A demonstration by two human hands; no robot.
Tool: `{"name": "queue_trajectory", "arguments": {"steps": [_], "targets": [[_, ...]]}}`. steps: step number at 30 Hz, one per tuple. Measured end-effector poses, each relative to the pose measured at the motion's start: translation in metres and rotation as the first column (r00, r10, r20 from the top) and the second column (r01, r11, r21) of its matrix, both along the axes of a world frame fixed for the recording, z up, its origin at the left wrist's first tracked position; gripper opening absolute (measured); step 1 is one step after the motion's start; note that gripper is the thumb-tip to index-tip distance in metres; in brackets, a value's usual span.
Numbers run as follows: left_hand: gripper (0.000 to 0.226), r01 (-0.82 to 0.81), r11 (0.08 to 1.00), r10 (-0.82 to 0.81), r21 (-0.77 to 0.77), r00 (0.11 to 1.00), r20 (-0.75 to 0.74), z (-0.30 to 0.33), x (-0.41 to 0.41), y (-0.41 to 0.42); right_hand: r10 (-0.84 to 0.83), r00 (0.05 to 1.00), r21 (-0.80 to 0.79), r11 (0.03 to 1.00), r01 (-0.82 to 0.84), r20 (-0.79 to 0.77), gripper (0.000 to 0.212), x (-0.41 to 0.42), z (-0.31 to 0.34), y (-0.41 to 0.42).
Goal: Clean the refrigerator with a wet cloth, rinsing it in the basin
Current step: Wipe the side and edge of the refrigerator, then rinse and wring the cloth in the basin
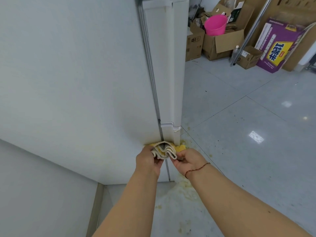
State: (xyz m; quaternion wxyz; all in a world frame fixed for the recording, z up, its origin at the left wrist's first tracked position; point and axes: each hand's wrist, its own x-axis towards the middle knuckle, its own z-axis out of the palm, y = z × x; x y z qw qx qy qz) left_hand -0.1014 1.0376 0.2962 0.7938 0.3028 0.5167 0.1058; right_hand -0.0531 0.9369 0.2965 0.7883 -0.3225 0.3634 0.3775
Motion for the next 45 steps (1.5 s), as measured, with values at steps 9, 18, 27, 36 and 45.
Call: {"name": "queue_trajectory", "arguments": {"steps": [9,18,27,36,45], "targets": [[0.016,-0.138,0.982,0.15,-0.128,0.984,0.094,0.037,0.007,0.003,-0.086,0.994,0.114,0.989,0.094,-0.069,0.022,-0.004,0.036,0.007],[0.017,0.009,0.995,0.026,-0.102,0.94,0.34,0.097,-0.028,0.003,0.038,0.972,0.136,0.988,-0.07,0.23,0.031,-0.024,0.093,-0.013],[0.024,0.244,0.969,-0.231,0.024,0.875,0.425,0.166,-0.009,-0.048,-0.063,0.82,0.067,0.997,0.03,0.57,0.041,-0.002,0.17,-0.084],[0.012,0.472,0.873,-0.479,0.12,0.79,0.383,0.203,0.049,-0.148,-0.226,0.757,-0.067,0.94,0.335,0.613,0.027,0.023,0.194,-0.195],[0.024,0.679,0.676,-0.736,0.287,0.599,0.316,0.207,0.075,-0.266,0.531,0.46,-0.699,0.474,0.535,0.712,0.048,0.006,0.193,-0.308]]}}
